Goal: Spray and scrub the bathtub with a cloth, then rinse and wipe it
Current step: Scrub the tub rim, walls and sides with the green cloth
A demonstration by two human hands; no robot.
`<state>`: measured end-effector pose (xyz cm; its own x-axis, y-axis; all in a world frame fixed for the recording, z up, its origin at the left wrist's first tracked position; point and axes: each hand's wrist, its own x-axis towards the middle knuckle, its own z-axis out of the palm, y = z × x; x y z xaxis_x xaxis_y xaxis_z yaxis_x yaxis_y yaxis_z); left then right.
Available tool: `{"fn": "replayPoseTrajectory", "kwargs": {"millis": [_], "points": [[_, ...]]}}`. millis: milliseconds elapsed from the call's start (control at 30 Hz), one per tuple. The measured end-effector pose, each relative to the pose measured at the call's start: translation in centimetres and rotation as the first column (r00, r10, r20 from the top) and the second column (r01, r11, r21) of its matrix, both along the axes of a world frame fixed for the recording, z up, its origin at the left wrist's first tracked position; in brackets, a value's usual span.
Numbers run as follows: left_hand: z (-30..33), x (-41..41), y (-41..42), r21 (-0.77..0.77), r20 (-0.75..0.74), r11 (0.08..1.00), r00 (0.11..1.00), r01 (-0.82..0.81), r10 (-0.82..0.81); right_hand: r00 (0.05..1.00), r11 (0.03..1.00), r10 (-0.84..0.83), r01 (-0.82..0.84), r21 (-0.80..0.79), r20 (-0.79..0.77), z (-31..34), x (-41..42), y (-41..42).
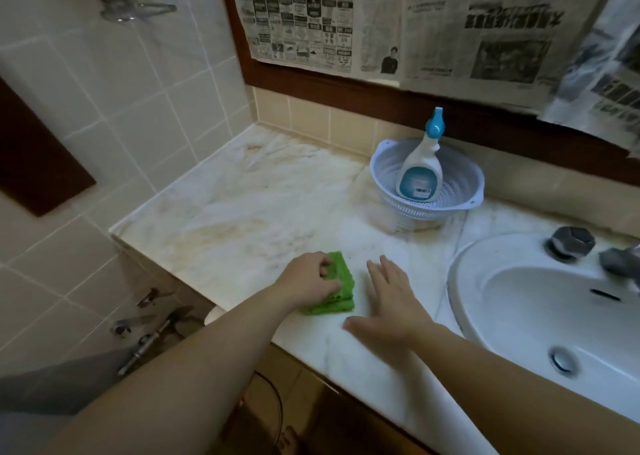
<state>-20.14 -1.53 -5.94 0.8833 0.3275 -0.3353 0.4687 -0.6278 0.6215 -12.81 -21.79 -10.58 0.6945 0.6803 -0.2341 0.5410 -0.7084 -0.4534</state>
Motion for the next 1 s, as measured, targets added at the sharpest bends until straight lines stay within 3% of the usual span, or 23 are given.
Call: {"fn": "replayPoseTrajectory", "kwargs": {"millis": [67,133,267,333,533,667,767,1000], "points": [[-0.1,-0.4,-0.5,0.073,-0.006,0.995,0.998,0.071,-0.07,1.0,1.0,-0.009,0.009,0.024,-0.026,-0.1,0.1,-1.0],[-0.1,-0.9,-0.5,0.039,0.041,0.998,0.998,0.039,-0.04,0.999,0.999,0.014,-0.013,0.037,-0.044,-0.2,0.1,-1.5],[-0.7,-2.2,0.6,-0.208,0.122,0.973,0.984,-0.099,0.126,0.998,0.991,0.064,-0.064,0.119,0.005,0.5,-0.5,-0.7],[-0.8,-2.5,0.7,-0.261,0.173,0.95,0.959,-0.173,0.222,0.995,0.982,0.087,-0.094,0.163,0.052,1.3,-0.7,0.6],[-1.4,-2.9,2.4,-0.443,0.155,0.726,0.752,-0.527,0.64,0.948,0.954,0.235,-0.267,0.135,0.215,3.0,-0.7,6.9],[-2.5,-4.0,4.8,-0.458,0.041,0.684,0.755,-0.568,0.654,0.917,0.93,0.355,-0.366,0.031,0.184,2.2,-0.4,9.6],[-3.1,-5.0,5.7,-0.479,-0.066,0.686,0.802,-0.547,0.593,0.928,0.937,0.35,-0.349,-0.031,0.125,0.8,-0.8,9.8],[-3.5,-6.9,5.0,-0.484,-0.062,0.692,0.81,-0.535,0.583,0.937,0.963,0.269,-0.256,-0.087,0.225,0.2,-2.1,10.2]]}}
